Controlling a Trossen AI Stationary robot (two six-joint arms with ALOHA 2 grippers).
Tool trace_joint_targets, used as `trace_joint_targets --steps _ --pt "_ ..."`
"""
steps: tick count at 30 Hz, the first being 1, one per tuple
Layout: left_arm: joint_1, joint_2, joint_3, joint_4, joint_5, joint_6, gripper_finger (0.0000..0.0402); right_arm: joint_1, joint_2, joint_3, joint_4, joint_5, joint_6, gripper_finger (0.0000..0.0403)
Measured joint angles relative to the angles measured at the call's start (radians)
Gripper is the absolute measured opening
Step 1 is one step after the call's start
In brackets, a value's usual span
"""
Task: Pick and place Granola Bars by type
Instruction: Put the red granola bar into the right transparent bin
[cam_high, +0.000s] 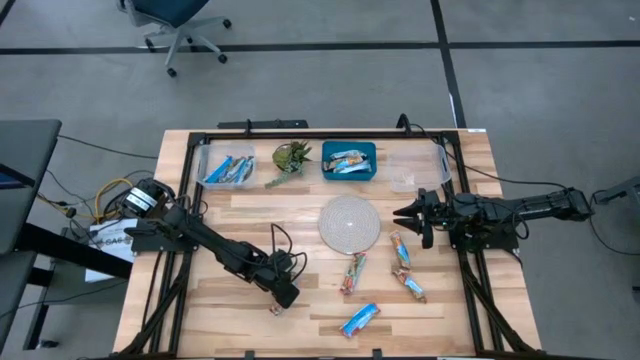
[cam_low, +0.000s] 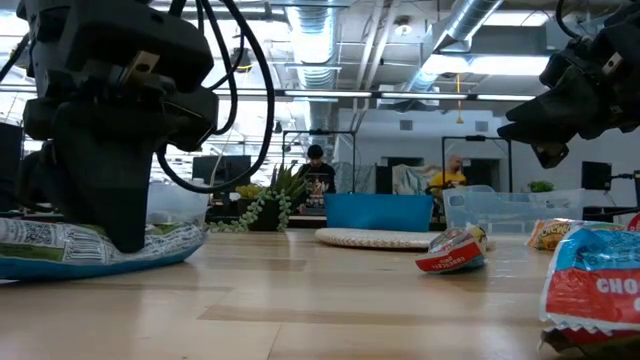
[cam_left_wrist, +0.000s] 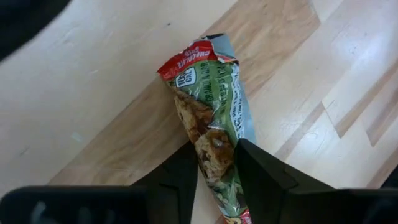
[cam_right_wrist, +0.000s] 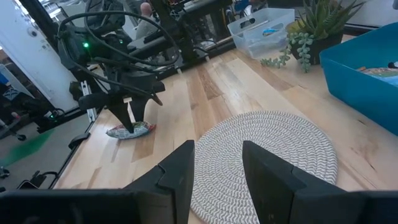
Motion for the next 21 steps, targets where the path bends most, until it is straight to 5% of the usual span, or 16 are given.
trace_joint_targets --steps 21 --pt "-0.001 0.000 -0.001 0.004 0.004 -0.037 0.0096 0.000 0.000 0.000 0.057 0.006 0.068 0.0127"
